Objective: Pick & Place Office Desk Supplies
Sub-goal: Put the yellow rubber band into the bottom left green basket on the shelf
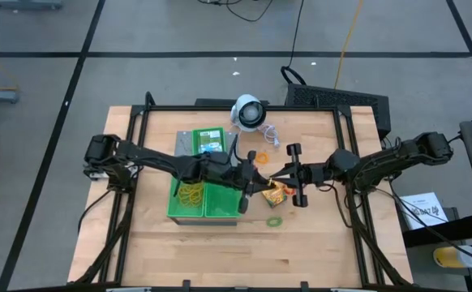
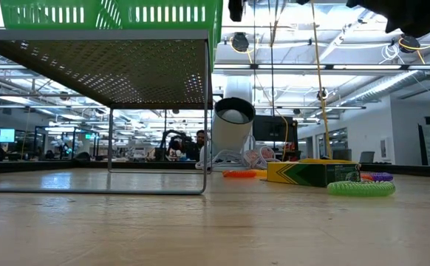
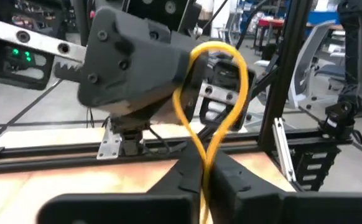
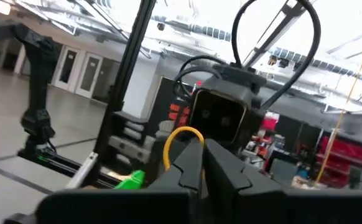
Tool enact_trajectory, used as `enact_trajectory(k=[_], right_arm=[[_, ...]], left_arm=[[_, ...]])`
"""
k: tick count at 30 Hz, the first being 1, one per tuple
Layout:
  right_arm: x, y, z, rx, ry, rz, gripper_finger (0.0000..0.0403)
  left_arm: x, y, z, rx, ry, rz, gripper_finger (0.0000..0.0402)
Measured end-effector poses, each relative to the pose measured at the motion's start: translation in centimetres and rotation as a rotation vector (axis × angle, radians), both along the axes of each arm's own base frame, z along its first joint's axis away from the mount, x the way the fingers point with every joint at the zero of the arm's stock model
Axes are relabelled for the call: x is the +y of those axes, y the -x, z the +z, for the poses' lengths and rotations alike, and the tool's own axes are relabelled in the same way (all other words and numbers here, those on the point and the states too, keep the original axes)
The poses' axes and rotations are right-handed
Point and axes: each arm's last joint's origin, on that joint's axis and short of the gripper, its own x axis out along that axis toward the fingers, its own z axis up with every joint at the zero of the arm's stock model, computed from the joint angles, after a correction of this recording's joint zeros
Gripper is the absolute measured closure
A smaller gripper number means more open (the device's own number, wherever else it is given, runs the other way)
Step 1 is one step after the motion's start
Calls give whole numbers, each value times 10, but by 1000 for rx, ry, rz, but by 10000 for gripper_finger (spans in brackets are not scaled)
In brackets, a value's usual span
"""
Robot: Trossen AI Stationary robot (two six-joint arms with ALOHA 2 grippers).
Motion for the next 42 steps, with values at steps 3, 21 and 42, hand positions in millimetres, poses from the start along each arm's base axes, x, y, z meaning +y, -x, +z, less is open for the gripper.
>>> enact_trajectory(k=[3,21,42], right_arm=[[0,2,1,27,-55,21,380],[-8,54,-1,415,-234,-206,278],[-12,65,-28,539,-270,-267,301]], left_arm=[[1,9,10,26,-7,2,392],[-2,134,93,237,79,145,395],[-49,217,29,412,499,542,387]])
